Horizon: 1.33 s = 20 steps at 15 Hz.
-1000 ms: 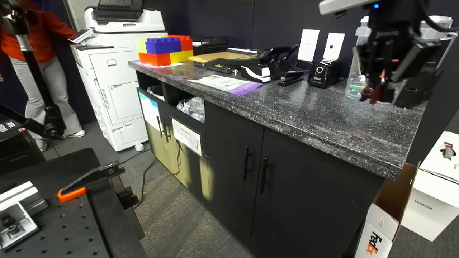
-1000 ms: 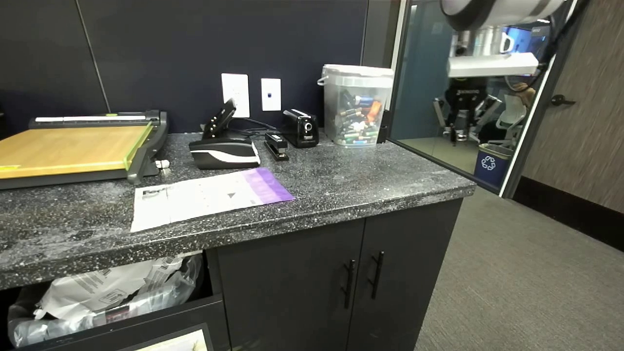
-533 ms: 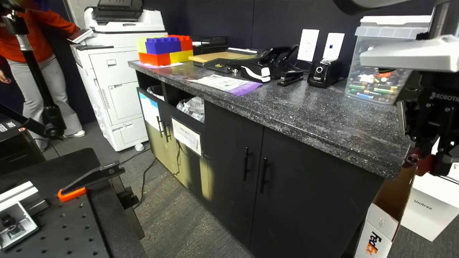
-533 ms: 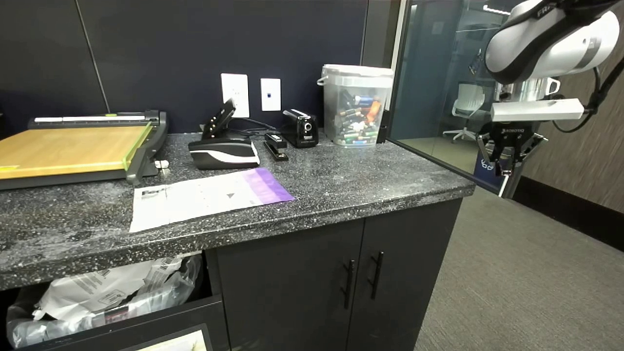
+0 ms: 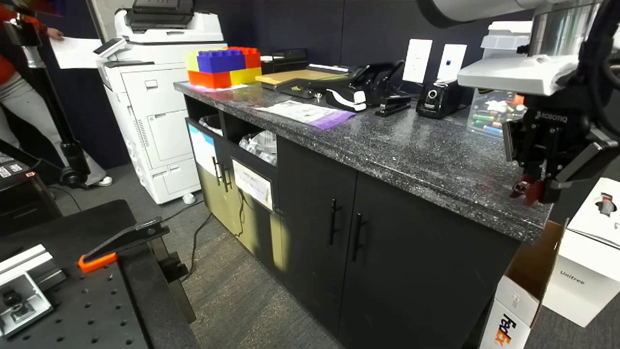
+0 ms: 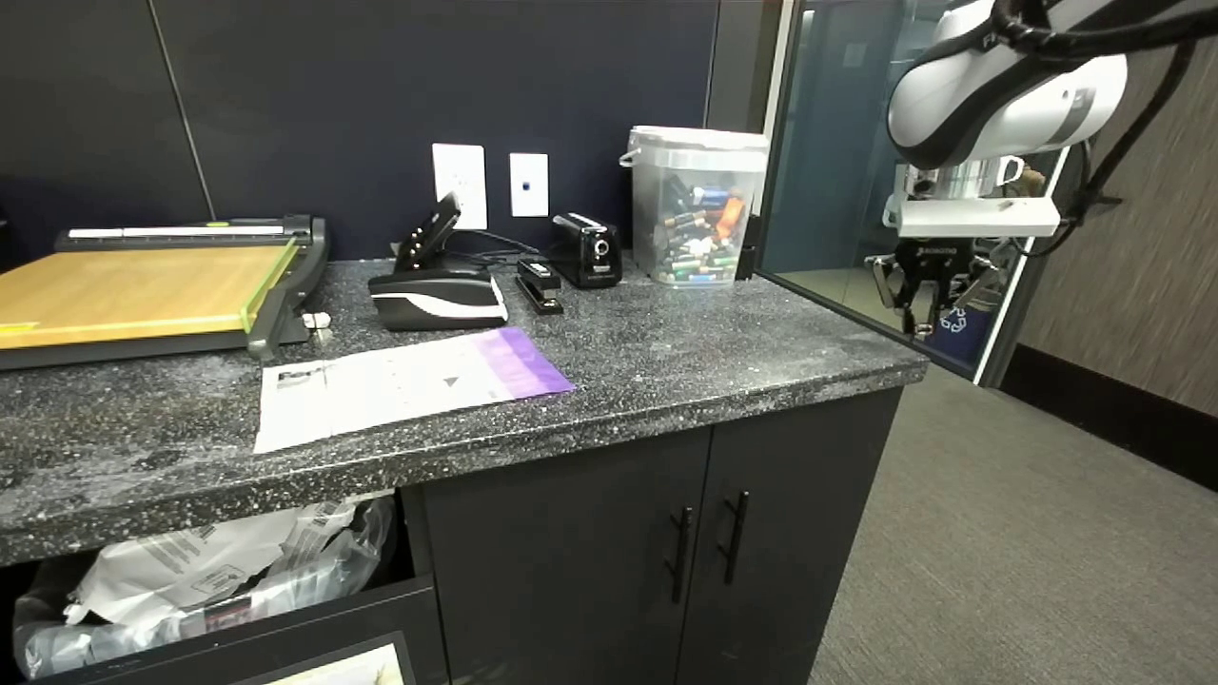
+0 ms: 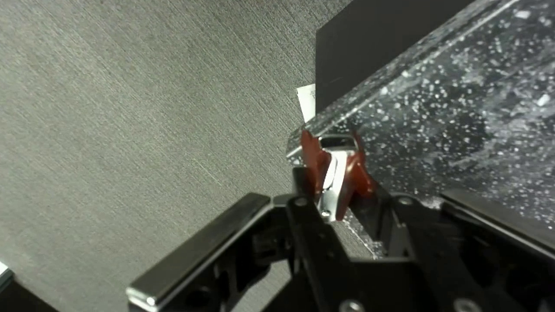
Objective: Move the stapler to the right end of the counter
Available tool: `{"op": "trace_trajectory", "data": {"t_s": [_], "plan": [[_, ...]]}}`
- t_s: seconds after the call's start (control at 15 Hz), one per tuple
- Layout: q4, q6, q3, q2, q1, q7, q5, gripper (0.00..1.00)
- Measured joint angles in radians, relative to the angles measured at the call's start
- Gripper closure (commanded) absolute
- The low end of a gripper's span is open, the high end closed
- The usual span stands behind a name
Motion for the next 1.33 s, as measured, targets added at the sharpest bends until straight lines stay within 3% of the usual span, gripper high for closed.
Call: {"op": "trace_trajectory", "data": {"t_s": [0.47,0.53,0.6,1.0,1.33], "plan": [[0.237,-0.012,0.011,0.168,-0.013,0.0,0.003,0.92],[0.265,-0.014,0.018,0.184,-0.011,0.0,0.003,0.47],[0.29,-0.018,0.025,0.198,-0.009,0.0,0.003,0.46],[0.325,-0.038,0.052,0.21,0.002,0.002,0.009,0.04],[0.332,-0.184,0.077,0.097,0.03,0.003,0.015,0.0]]}}
